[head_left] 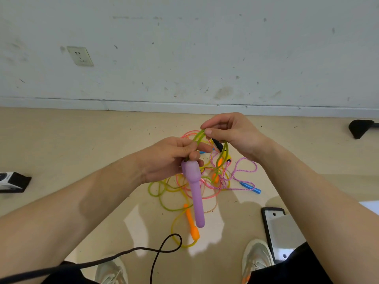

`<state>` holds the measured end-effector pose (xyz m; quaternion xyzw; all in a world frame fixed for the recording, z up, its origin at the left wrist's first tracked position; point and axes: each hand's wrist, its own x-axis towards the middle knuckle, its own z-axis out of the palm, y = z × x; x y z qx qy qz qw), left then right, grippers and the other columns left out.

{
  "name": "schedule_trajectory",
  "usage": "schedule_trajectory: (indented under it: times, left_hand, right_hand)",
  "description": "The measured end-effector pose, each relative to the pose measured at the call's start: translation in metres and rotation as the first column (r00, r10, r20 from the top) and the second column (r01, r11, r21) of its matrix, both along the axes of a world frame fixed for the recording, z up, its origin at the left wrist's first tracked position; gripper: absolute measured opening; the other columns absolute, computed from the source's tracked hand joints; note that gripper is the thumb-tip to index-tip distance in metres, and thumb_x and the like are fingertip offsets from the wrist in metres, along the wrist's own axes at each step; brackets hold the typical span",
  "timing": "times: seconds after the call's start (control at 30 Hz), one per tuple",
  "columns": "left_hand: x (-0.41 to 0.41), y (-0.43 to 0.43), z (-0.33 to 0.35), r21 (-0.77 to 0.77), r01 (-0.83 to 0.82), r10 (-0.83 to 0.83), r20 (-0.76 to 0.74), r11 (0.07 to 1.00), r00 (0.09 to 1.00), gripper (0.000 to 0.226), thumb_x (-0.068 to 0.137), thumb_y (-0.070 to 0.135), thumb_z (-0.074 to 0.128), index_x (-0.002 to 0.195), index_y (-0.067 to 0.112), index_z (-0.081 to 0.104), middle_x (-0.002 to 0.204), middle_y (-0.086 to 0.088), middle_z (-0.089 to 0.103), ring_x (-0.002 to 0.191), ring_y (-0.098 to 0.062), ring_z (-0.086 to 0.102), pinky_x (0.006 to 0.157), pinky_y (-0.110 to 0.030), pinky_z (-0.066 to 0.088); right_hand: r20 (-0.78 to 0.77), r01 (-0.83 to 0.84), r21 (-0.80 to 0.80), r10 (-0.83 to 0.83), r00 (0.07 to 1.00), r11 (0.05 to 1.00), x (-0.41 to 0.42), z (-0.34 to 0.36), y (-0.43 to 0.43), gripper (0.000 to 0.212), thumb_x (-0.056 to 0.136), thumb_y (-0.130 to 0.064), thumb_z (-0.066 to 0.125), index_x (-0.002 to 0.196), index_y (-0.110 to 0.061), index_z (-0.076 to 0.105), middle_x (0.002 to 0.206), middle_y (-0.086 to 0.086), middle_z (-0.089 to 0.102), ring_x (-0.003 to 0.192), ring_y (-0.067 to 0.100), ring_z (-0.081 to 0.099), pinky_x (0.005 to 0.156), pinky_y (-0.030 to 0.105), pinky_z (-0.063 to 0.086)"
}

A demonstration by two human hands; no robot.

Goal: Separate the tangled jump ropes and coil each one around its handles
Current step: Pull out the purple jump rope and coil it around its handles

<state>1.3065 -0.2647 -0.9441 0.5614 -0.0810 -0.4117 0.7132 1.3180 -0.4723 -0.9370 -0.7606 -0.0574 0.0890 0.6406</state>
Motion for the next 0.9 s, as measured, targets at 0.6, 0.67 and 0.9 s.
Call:
schedule_trajectory:
  times: [0.6,0.67,0.9]
  left_hand:
    - [0.006,-0.003,0.002,0.015,-0.384,0.381,0.091,0.923,0.92,0.029,0.108,0.018,0.035,0.089,0.012,0.057,0.069,0.005,0.061,0.075,-0.014,0.058,0.061,-0.023,0.044]
    - [0.008,-0.002,-0.003,0.042,-0.439,0.432,0.122,0.897,0.894,0.029,0.107,0.019,0.037,0.087,0.013,0.058,0.075,0.003,0.064,0.083,-0.018,0.058,0.063,-0.027,0.041]
    - [0.017,0.012,0.004,0.069,-0.614,0.602,0.139,0.786,0.786,0.024,0.107,0.017,0.042,0.094,0.011,0.061,0.086,0.001,0.075,0.071,-0.005,0.071,0.053,-0.017,0.051]
  right_hand:
    - [-0.149,0.075,-0.093,-0.088,0.985,0.993,-0.015,-0.018,0.041,0.024,0.105,-0.021,0.046,0.088,-0.012,0.061,0.062,0.008,0.056,0.049,0.021,0.044,0.042,0.018,0.038]
    - [-0.116,0.05,-0.16,-0.069,0.991,0.986,-0.015,-0.023,0.046,0.028,0.105,-0.019,0.04,0.098,-0.011,0.067,0.067,0.013,0.057,0.052,0.023,0.047,0.042,0.02,0.039]
    - [-0.132,-0.122,-0.461,0.068,0.989,0.879,-0.022,-0.03,0.048,0.028,0.103,-0.032,0.038,0.109,-0.024,0.064,0.051,-0.022,0.05,0.055,0.004,0.046,0.068,0.034,0.047]
